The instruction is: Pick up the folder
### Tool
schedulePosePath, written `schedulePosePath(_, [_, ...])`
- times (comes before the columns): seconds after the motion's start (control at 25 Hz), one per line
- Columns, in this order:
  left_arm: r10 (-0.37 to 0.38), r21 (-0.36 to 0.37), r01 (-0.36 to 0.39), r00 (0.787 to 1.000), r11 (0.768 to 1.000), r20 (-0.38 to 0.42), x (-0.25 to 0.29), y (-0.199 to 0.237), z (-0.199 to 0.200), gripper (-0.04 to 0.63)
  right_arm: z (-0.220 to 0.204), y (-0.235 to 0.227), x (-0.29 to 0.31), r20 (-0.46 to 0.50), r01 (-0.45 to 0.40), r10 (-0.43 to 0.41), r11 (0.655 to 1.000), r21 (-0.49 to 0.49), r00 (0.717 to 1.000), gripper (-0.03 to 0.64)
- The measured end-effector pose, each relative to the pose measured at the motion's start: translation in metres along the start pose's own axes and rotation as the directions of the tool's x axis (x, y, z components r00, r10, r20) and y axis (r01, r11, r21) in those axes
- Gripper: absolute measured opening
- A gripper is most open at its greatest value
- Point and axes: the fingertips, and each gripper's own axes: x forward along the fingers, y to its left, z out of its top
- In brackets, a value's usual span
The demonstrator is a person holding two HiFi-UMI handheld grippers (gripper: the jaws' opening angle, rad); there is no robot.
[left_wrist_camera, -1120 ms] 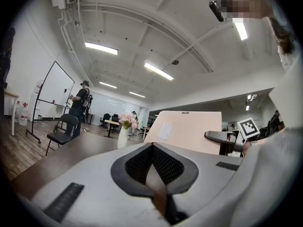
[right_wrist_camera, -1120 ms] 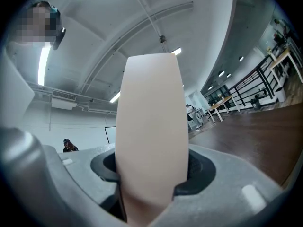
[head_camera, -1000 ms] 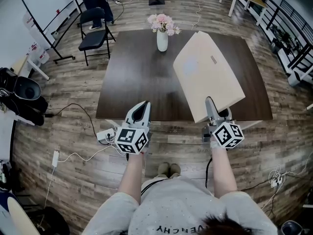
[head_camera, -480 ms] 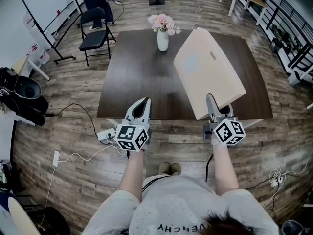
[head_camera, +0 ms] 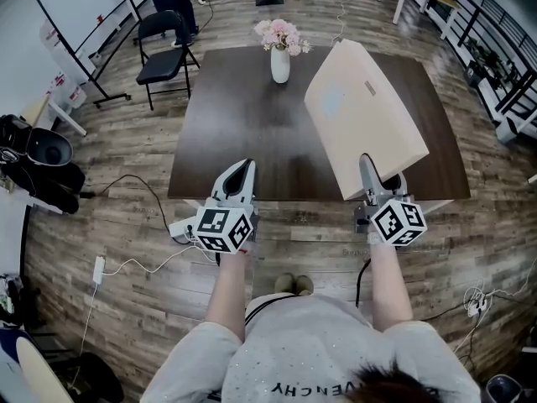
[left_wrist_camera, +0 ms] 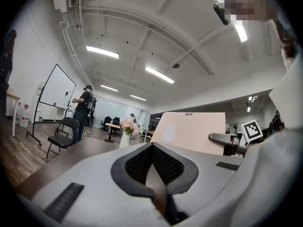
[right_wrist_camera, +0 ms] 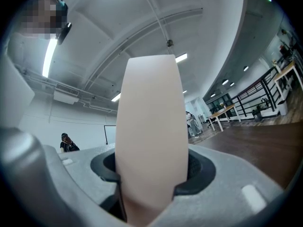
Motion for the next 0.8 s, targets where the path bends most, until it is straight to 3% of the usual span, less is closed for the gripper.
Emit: schedulePosePath(0.8, [0.020,-0.006,-0.020,1.000,1.000,0.007,-0.004,0.006,0.005,-0.002,0.014,-0.004,-0.009,0.019,0.016,-0.015,0.998,-0.064,1.000,0.273])
